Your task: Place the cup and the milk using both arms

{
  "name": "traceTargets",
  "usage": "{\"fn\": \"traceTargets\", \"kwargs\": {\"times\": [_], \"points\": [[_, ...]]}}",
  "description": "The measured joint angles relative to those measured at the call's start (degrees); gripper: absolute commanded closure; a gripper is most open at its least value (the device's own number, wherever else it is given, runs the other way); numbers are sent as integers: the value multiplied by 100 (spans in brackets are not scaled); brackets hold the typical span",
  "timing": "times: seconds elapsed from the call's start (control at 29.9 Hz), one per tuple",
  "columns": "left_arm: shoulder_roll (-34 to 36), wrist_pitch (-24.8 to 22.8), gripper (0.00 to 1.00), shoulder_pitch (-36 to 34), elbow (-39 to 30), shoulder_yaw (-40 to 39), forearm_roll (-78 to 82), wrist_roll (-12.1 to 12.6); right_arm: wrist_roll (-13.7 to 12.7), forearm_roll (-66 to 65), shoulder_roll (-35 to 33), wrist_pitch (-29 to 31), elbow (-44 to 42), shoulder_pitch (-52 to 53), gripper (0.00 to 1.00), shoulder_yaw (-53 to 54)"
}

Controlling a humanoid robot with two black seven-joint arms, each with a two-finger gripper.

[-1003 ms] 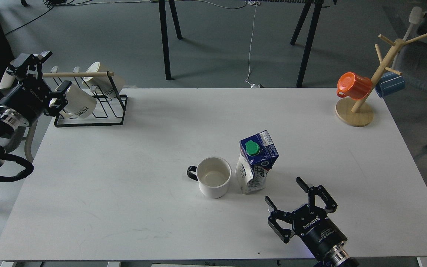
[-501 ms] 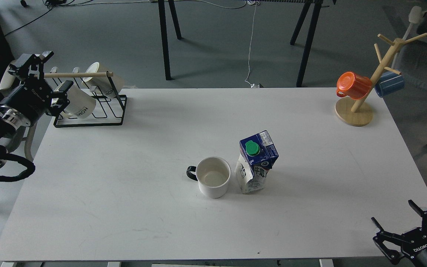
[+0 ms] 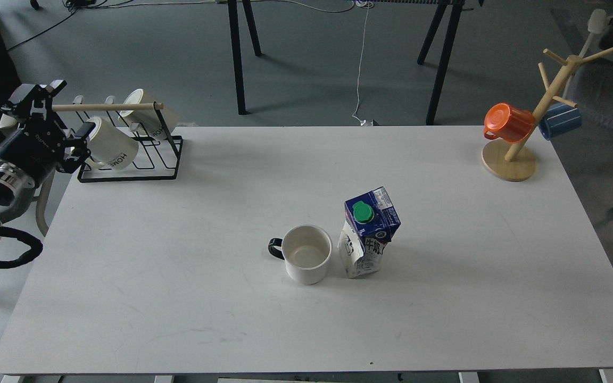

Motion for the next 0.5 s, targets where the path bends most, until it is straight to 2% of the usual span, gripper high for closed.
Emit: {"fn": "traceTargets", "kwargs": {"times": [0.23,0.5], "points": [[1,1,3,193,-18,-364,-3,0,-4,-19,30,0,-399,1298,3,-1037],[62,1,3,246,-28,-523,2,0,-11,-49,48,0,-471,1471,3,-1192]]}}
